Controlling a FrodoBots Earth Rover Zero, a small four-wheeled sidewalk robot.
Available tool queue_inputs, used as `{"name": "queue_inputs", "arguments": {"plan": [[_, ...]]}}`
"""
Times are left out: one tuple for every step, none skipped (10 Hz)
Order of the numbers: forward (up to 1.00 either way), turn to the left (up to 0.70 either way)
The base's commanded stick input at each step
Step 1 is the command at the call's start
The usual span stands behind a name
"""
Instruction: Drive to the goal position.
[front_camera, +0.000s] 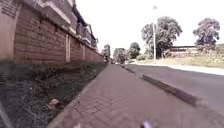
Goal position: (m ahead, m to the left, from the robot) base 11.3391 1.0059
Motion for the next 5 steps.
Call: {"name": "queue_inputs", "arguments": {"plan": [[1.0,0.0],[1.0,0.0],[1.0,0.0],[1.0,0.0],[1.0,0.0]]}}
